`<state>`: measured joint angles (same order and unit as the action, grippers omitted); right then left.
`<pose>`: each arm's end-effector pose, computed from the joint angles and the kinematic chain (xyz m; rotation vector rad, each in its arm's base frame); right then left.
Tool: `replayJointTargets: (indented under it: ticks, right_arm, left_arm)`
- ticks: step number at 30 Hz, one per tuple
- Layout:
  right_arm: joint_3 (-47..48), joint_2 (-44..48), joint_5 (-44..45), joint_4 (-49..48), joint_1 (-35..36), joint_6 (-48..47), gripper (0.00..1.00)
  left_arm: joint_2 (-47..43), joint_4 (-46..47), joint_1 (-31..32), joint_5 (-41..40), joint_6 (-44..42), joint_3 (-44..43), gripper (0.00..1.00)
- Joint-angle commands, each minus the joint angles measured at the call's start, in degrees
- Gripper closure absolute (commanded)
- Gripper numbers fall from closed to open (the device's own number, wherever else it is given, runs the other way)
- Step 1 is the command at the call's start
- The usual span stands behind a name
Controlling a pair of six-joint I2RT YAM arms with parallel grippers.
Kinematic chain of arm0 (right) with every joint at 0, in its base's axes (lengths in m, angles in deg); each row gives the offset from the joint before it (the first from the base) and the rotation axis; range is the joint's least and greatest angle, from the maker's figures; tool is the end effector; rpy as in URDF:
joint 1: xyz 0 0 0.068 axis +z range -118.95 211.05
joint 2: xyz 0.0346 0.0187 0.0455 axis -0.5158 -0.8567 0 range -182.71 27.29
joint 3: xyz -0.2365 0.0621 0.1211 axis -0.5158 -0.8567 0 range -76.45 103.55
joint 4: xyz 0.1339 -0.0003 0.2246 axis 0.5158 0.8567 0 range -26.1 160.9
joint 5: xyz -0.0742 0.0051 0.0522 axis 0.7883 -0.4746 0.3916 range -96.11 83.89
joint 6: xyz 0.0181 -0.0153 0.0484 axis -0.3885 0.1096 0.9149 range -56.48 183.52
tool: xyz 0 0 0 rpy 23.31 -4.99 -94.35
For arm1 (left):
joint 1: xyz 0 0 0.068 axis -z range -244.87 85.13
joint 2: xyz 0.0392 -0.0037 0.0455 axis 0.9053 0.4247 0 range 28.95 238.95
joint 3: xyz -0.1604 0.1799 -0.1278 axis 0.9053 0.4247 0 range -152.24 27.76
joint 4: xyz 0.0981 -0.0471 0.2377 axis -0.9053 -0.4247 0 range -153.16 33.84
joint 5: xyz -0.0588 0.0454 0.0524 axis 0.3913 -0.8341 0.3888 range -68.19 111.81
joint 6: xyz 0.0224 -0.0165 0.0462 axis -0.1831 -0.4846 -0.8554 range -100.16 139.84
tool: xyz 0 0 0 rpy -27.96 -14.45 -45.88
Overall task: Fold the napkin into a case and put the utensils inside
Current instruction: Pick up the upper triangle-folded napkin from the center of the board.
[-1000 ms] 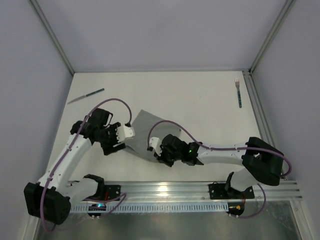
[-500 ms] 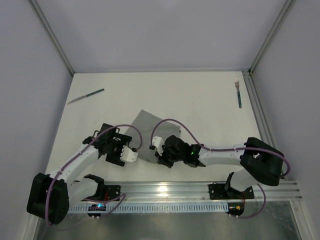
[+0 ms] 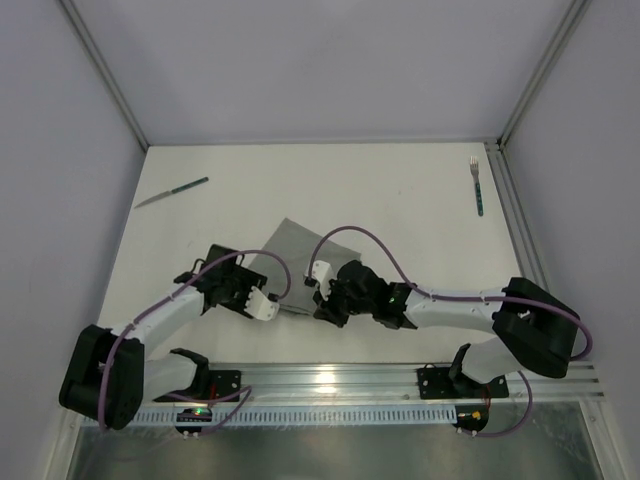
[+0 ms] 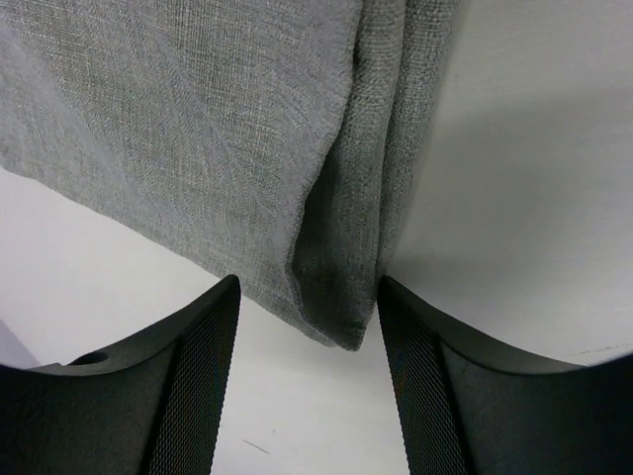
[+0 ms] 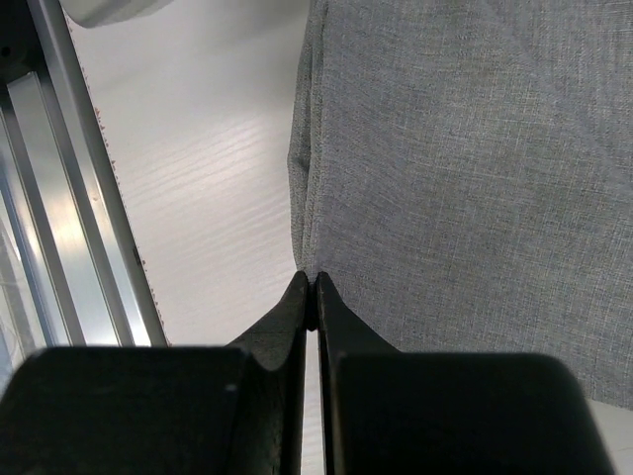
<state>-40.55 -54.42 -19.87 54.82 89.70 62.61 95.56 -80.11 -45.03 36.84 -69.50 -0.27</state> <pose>0.1399 0.2458 0.1760 -1.2696 1.9373 0.8041 0.1795 -0.0746 0.1538 2.1682 1.4386 0.0807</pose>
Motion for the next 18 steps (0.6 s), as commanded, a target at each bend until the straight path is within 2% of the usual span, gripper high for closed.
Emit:
replayJointTargets:
  ticks: [1, 4, 8, 10, 13, 14, 15, 17, 18]
  right_arm:
    - [2.16, 2.35, -1.01, -1.56, -0.82, 0.73, 0.97]
    - [2.42, 2.0, -1.35, -1.55, -1.08, 0.82, 0.97]
    - [2.95, 1.56, -1.71, -1.11, -1.26, 0.82, 0.97]
    - [3.12, 1.47, -1.71, -0.94, -1.26, 0.82, 0.97]
    - [3.12, 1.64, -1.8, -0.94, -1.44, 0.82, 0.97]
    - [3.12, 1.64, -1.8, -0.94, -1.52, 0.82, 0.97]
    - [2.95, 1.82, -1.97, -0.94, -1.7, 0.82, 0.97]
    - [2.86, 2.26, -1.97, -0.85, -2.05, 2.21, 0.97]
    - [2.86, 2.78, -1.97, -0.76, -2.14, 2.4, 0.97]
  left_arm:
    - [2.03, -0.57, 0.47, 1.76, -2.32, 1.84, 0.39]
    - [1.16, -3.21, 0.55, 2.46, -6.01, 2.98, 0.33]
    - [1.94, -4.27, 0.73, 1.85, -6.9, 3.25, 0.35]
    - [3.43, -4.79, 0.73, 0.97, -6.72, 2.98, 0.43]
    - [5.54, -4.88, 0.82, 0.44, -6.29, 2.28, 0.62]
    - [5.98, -5.14, 0.82, 0.36, -5.85, 1.41, 0.7]
    - [6.51, -5.15, 0.82, 0.35, -5.06, 0.88, 0.86]
    - [7.65, -5.32, 0.82, 0.53, -2.69, -0.35, 1.0]
    - [7.83, -5.58, 0.82, 0.44, -2.33, -1.4, 1.0]
